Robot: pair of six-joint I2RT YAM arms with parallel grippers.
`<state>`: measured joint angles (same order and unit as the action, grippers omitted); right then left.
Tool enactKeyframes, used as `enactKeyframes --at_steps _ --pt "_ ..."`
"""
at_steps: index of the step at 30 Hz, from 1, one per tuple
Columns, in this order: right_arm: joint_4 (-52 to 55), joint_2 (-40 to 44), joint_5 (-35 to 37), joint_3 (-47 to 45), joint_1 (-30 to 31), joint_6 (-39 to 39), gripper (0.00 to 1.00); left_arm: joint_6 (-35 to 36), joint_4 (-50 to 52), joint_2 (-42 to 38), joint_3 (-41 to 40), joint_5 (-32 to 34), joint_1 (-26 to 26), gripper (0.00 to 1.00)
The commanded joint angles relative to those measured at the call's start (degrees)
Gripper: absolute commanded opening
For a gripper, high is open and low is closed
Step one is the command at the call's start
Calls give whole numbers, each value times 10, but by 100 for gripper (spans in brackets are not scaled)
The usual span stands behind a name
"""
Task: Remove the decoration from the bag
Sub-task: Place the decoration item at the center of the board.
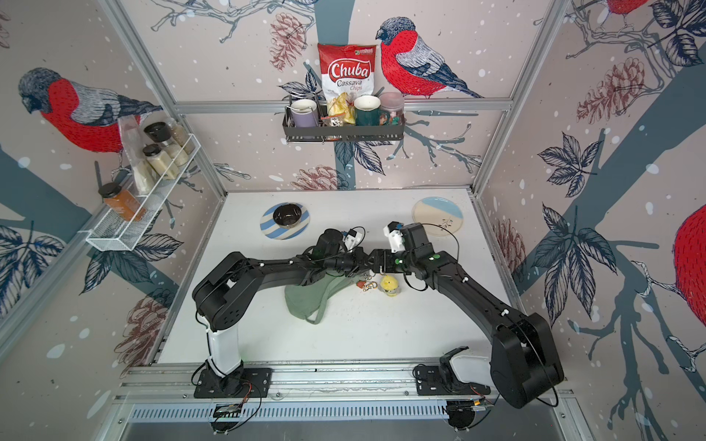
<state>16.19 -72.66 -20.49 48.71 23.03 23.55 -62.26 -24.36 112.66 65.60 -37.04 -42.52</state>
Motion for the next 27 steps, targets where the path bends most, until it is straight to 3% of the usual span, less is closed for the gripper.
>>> enactKeyframes --at_steps 1,3,8,9,10,14,20,27 --pt "-40 34 75 -19 -57 74 83 82 97 55 90 12 -9 0" --pt "-39 61 98 -26 -85 92 83 91 114 96 146 10 -11 2" --pt "-7 92 156 -23 -99 111 85 218 292 116 253 45 -17 61" --pt "13 88 160 -18 -99 112 85 243 329 102 253 61 -9 70" --pt "25 84 161 -16 -96 114 85 253 346 84 242 69 1 74" --pt "60 63 166 -19 -65 126 82 291 399 -17 186 103 41 76" --pt "159 15 242 -6 65 112 74 355 547 -175 52 197 40 75" --pt "154 -76 229 1 139 109 56 395 649 -234 -71 353 10 75"
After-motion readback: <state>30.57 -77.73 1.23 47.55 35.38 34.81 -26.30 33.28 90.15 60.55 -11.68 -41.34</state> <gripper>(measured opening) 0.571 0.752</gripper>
